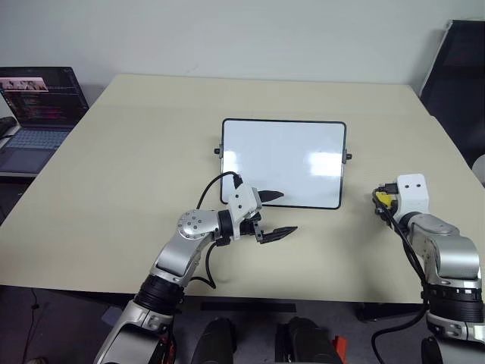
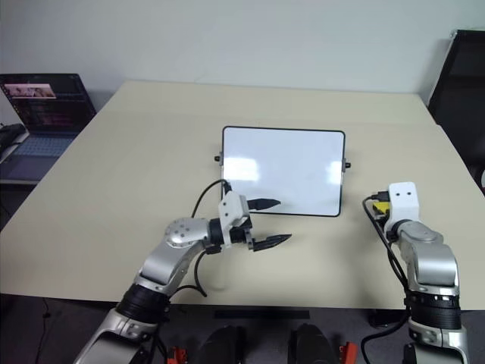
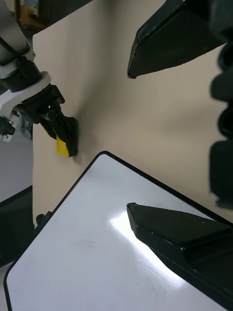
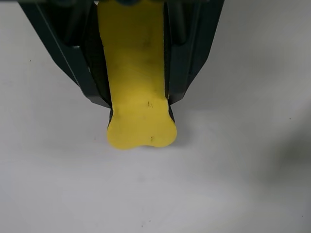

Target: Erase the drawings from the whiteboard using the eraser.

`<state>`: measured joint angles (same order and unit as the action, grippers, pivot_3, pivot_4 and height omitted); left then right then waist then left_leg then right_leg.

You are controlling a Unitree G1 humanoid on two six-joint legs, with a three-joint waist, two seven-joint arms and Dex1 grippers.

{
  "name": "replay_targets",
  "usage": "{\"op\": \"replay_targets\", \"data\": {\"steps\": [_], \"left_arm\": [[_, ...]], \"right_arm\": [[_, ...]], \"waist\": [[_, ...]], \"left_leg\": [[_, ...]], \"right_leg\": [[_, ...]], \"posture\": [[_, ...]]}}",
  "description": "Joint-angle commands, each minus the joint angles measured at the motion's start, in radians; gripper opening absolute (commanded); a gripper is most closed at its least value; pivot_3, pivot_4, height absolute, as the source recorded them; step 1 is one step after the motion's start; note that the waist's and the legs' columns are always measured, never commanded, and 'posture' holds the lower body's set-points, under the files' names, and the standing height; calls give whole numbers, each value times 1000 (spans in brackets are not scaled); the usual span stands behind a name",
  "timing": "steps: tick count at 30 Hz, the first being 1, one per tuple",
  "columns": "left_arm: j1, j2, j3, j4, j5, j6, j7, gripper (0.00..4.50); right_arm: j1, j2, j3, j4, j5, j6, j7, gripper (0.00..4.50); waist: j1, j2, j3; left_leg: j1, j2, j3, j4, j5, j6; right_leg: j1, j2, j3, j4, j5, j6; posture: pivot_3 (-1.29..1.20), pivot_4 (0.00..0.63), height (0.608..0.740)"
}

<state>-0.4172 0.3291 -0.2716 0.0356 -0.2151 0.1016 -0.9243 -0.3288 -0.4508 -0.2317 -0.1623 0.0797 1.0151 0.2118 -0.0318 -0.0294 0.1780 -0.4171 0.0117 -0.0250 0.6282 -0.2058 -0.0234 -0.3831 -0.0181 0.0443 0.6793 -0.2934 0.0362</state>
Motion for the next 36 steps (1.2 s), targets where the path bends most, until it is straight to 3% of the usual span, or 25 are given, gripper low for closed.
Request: {"op": "replay_targets", "data": {"steps": [1, 9, 10, 18, 25, 33, 36], "left_arm": [[-12, -2, 13, -30, 5, -18, 8, 4500], [-7, -1, 15, -39, -6, -4, 4, 4500], [-7, -2, 17, -40, -11, 1, 2, 4132], [-9, -1, 17, -37, -2, -5, 12, 2961], [-13, 3, 17, -38, -18, 16, 0, 2961], [-11, 1, 23, -42, -17, 23, 2, 4330], [-12, -1, 23, -39, -16, 21, 4, 4431]], "right_arm": [[-17, -13, -4, -21, 0, -21, -5, 1631], [-21, -14, -4, -17, -1, -24, -8, 1631], [-20, -14, -3, -17, 0, -22, -7, 1841], [-18, -13, -3, -17, -1, -23, -10, 1841], [-19, -14, -2, -13, -2, -25, -12, 1841], [-22, -12, 0, -10, -1, -26, -11, 1841], [-24, -13, 1, -9, -1, -28, -11, 1841]], "waist": [[0, 0, 0], [0, 0, 0], [0, 0, 0], [0, 0, 0], [0, 0, 0], [0, 0, 0], [0, 0, 0]], "left_leg": [[0, 0, 0, 0, 0, 0], [0, 0, 0, 0, 0, 0], [0, 0, 0, 0, 0, 0], [0, 0, 0, 0, 0, 0], [0, 0, 0, 0, 0, 0], [0, 0, 0, 0, 0, 0], [0, 0, 0, 0, 0, 0]], "right_leg": [[0, 0, 0, 0, 0, 0], [0, 0, 0, 0, 0, 0], [0, 0, 0, 0, 0, 0], [0, 0, 0, 0, 0, 0], [0, 0, 0, 0, 0, 0], [0, 0, 0, 0, 0, 0], [0, 0, 0, 0, 0, 0]], "posture": [[0, 150, 740], [0, 150, 740], [0, 150, 740], [0, 150, 740], [0, 150, 740], [0, 150, 740], [0, 150, 740]]}}
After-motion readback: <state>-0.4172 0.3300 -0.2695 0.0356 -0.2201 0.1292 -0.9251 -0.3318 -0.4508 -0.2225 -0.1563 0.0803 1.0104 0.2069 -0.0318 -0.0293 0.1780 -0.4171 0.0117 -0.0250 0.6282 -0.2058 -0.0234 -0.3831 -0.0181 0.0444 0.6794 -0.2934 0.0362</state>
